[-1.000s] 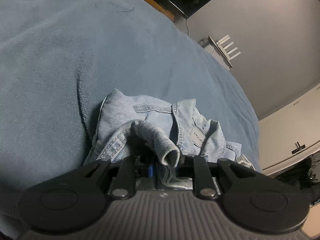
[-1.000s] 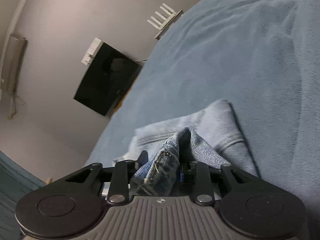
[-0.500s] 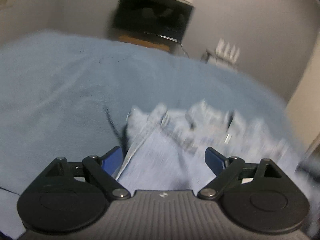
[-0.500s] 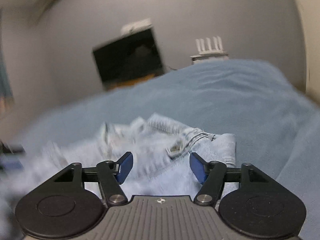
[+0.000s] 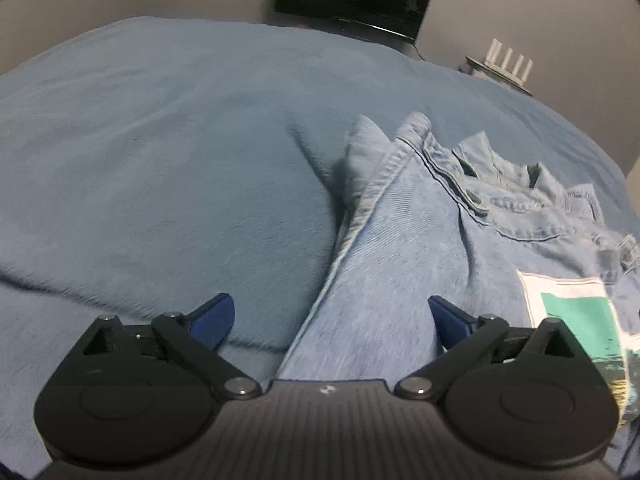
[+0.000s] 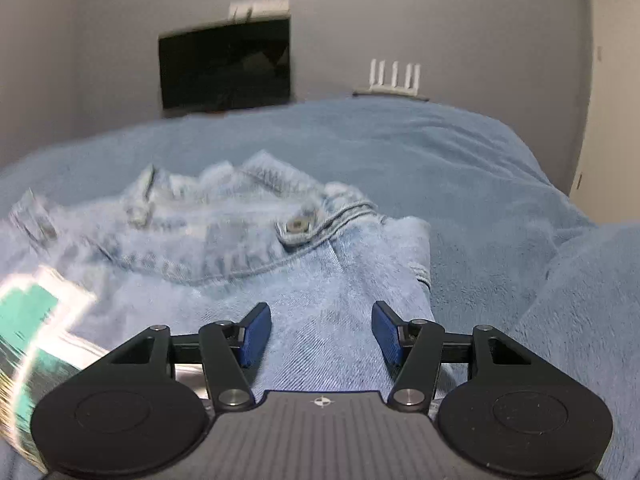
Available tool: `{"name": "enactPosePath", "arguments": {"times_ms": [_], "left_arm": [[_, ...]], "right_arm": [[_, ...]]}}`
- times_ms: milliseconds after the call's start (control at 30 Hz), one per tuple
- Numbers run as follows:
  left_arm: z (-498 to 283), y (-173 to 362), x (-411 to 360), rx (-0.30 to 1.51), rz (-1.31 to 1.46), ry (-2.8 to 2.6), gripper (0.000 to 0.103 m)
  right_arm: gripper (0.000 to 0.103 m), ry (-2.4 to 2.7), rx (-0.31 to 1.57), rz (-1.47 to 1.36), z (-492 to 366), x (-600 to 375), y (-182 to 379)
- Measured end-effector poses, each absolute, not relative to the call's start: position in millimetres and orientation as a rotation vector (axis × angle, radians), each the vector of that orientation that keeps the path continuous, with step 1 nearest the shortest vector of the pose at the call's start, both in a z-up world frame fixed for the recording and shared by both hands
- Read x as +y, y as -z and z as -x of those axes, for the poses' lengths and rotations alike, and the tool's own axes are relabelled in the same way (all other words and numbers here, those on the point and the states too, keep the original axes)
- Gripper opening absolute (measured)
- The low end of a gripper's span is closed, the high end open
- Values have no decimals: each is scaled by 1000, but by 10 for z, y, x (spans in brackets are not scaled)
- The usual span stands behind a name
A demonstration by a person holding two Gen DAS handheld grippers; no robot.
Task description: Fold large clothes
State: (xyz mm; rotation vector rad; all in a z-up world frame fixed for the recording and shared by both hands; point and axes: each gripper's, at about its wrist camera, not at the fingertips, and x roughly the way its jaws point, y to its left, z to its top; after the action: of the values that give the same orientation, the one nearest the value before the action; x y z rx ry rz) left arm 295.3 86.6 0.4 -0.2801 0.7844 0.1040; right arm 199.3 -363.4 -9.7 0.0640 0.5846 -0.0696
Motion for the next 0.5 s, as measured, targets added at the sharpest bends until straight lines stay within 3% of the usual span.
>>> {"name": "enactPosePath", "arguments": {"times_ms": [33, 100, 200, 300, 500], "left_arm": [[-2842, -71, 873, 773, 280, -105, 103], [-2602, -185, 897, 741, 280, -90, 103], [-2194, -321, 931, 692, 298, -107, 103], [-1831, -339, 898, 669, 352, -103, 103], [-1410, -258, 675, 609, 250, -94, 103]], "right_arm": [[70, 63, 552, -100, -1869, -3692, -12], [95, 45, 464, -156, -1648, -3695, -144], [102, 34, 333, -142, -1317, -3576, -343], [102, 32, 282, -104, -1031, -3427, -454], [102, -12, 403, -118, -572, -3204, -409]]}}
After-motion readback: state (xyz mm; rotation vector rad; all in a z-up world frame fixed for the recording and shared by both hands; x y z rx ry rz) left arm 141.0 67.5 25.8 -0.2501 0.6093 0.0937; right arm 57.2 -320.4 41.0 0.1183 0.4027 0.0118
